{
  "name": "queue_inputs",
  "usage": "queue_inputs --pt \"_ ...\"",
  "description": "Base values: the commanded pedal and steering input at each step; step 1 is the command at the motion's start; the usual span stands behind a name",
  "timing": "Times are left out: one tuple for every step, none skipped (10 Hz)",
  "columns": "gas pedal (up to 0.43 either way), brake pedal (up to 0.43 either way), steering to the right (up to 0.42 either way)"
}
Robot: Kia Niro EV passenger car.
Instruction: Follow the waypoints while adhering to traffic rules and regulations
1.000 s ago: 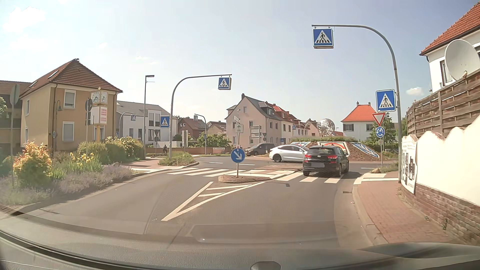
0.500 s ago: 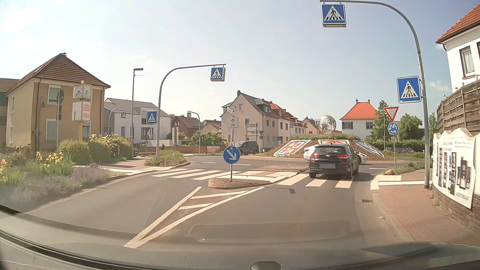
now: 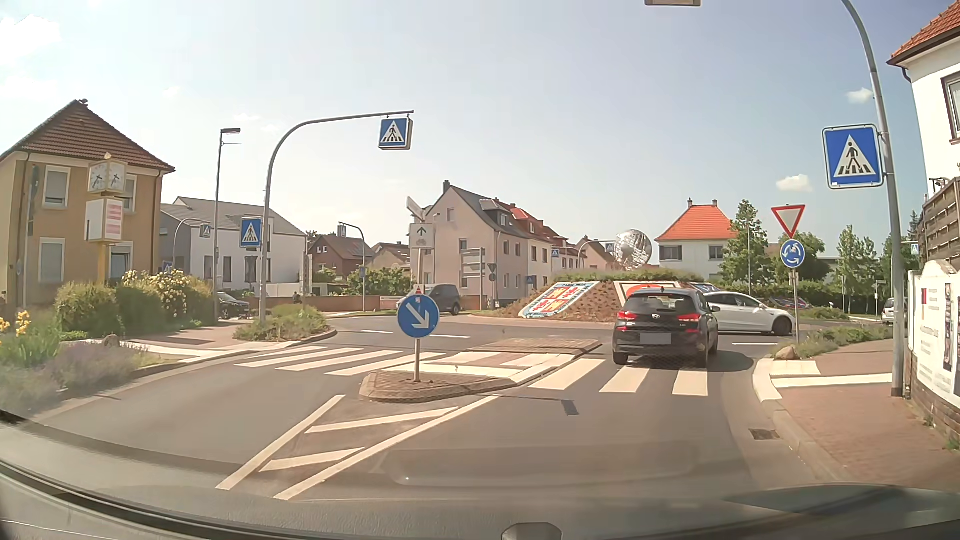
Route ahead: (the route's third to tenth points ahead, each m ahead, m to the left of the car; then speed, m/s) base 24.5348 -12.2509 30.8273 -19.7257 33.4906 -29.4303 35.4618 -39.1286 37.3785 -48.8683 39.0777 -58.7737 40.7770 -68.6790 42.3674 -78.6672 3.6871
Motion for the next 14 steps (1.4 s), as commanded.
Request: queue_inputs --pt "0.0 0.171 0.165" --pt "0.0 0.189 0.168" --pt "0.0 0.195 0.171" --pt "0.0 0.201 0.175" --pt "0.0 0.207 0.176" --pt "0.0 0.207 0.176" --pt "0.0 0.207 0.176" --pt "0.0 0.195 0.176" --pt "0.0 0.171 0.176" --pt "0.0 0.159 0.177" --pt "0.0 0.159 0.181" --pt "0.0 0.159 0.193" --pt "0.0 0.159 0.209" --pt "0.0 0.152 0.219"
